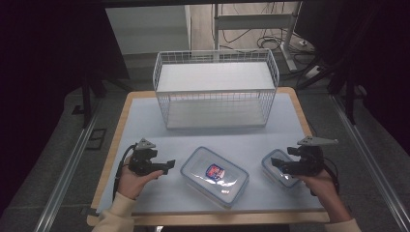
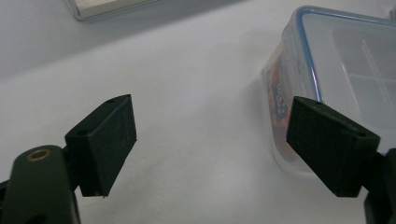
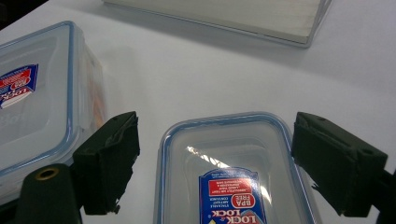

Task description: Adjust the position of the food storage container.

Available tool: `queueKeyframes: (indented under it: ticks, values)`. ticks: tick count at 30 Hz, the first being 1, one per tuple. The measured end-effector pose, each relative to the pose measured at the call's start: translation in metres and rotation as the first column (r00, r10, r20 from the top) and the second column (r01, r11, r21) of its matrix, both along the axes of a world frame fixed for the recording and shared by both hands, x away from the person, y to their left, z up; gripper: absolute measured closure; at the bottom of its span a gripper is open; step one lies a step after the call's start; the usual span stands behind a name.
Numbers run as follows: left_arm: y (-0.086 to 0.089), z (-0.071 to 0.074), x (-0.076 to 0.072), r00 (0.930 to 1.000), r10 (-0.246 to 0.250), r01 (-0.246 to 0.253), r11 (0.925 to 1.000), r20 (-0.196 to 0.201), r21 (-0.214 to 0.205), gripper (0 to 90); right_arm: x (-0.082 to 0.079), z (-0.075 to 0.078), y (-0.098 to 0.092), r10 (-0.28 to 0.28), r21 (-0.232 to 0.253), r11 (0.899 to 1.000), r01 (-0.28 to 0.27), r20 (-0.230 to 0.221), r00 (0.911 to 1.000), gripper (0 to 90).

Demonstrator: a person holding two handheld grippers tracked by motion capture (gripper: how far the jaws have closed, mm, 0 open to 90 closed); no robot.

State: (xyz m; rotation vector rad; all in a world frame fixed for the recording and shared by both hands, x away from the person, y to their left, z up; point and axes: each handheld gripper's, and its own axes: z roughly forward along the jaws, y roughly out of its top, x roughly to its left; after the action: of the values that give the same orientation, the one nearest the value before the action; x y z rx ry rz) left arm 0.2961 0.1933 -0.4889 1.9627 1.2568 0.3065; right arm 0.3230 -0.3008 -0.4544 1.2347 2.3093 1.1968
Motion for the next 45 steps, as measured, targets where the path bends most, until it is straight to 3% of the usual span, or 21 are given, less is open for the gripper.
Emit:
queueKeyframes:
  ticks: [19, 23, 29, 31, 36, 41, 43, 45]
  values:
    - [0.005, 0.009, -0.006, 0.9991, -0.028, 0.029, 0.9991, 0.032, -0.032, 20.0, 0.000, 0.000, 0.002, 0.017, 0.004, 1.000, -0.017, -0.018, 0.9997, 19.8]
    - [0.002, 0.011, -0.009, 0.9985, -0.045, 0.046, 0.9984, 0.031, -0.032, 38.6, 0.000, -0.001, -0.001, 0.006, 0.011, 1.000, -0.006, -0.022, 0.9997, 20.3]
    - [-0.002, 0.016, -0.014, 0.9928, -0.111, 0.112, 0.9934, 0.046, -0.023, 66.7, 0.000, 0.000, -0.003, -0.006, 0.014, 1.000, 0.006, -0.018, 0.9998, 20.8]
    - [-0.003, 0.018, -0.016, 0.9903, -0.129, 0.131, 0.9911, 0.050, -0.026, 72.1, 0.001, -0.001, -0.003, -0.009, 0.012, 1.000, 0.009, -0.020, 0.9998, 21.0]
    - [-0.001, 0.017, -0.014, 0.9918, -0.120, 0.122, 0.9921, 0.043, -0.031, 68.5, -0.001, 0.000, -0.001, 0.017, 0.013, 1.000, -0.017, -0.022, 0.9996, 28.4]
    - [0.003, 0.015, -0.012, 0.9972, -0.064, 0.065, 0.9975, 0.039, -0.027, 54.8, -0.009, 0.008, 0.014, 0.091, 0.017, 0.996, -0.091, -0.026, 0.9955, 32.1]
    - [0.005, 0.016, -0.012, 0.9984, -0.040, 0.041, 0.9988, 0.039, -0.025, 45.4, -0.017, 0.013, 0.029, 0.143, 0.021, 0.990, -0.142, -0.028, 0.9893, 34.9]
    - [0.006, 0.016, -0.011, 0.9990, -0.027, 0.028, 0.9991, 0.037, -0.031, 44.7, -0.019, 0.015, 0.033, 0.156, 0.024, 0.988, -0.155, -0.030, 0.9873, 36.3]
